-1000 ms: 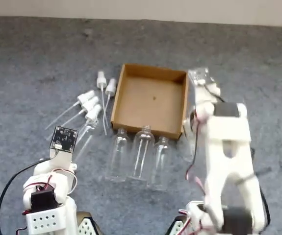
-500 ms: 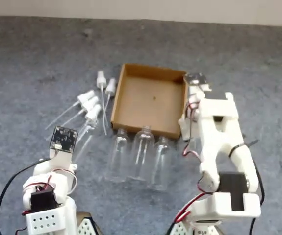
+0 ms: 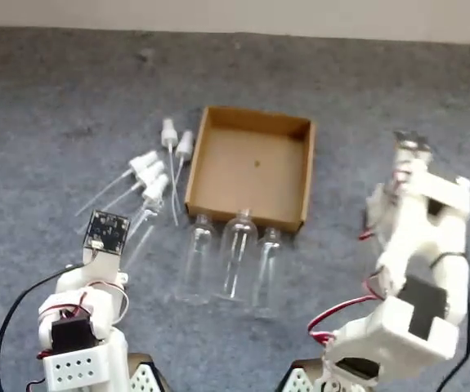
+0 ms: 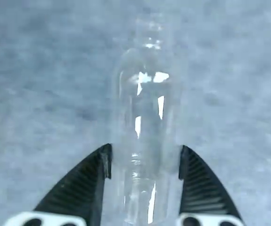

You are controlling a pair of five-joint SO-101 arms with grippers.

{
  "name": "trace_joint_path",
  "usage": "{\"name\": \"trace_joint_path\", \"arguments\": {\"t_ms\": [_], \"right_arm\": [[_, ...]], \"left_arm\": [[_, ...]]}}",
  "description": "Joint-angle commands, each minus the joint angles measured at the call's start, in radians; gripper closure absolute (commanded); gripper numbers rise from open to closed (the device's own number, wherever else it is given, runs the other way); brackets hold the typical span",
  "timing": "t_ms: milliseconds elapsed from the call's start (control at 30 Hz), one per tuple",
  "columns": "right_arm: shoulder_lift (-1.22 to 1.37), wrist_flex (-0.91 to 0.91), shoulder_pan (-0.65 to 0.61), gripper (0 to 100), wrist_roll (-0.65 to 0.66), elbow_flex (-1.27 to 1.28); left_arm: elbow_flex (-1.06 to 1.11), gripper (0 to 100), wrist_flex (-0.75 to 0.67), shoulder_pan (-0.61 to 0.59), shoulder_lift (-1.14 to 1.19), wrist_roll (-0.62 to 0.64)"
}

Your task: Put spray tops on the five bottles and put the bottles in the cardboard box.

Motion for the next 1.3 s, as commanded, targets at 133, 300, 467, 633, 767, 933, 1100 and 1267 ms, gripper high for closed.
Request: {"name": "trace_joint_path", "arguments": {"t_ms": [133, 300, 467, 633, 767, 933, 1100, 1267], "right_arm": [[0.016, -0.018, 0.180, 88.5, 0.157, -0.025], [0.013, -0.015, 0.150, 82.4, 0.150, -0.030], [0.012, -0.012, 0.065, 72.8, 0.149, -0.065], [0.021, 0.068, 0.030, 72.7, 0.075, -0.262], [0.044, 0.124, 0.005, 72.7, 0.074, -0.394], [0.242, 0.171, 0.038, 72.8, 0.072, -0.527], [0.384, 0.286, 0.071, 72.8, 0.072, -0.647], [0.424, 0.289, 0.073, 79.3, 0.071, -0.677]], "left_arm": [[0.019, 99, -0.018, 0.012, -0.005, -0.005], [0.019, 99, -0.018, 0.012, -0.005, -0.005], [0.019, 99, -0.018, 0.013, -0.005, -0.005], [0.019, 99, -0.018, 0.013, -0.005, -0.005], [0.019, 99, -0.018, 0.013, -0.005, -0.005], [0.019, 99, -0.018, 0.013, -0.005, -0.005], [0.019, 99, -0.018, 0.013, -0.005, -0.005], [0.019, 99, -0.018, 0.013, -0.005, -0.005]]}}
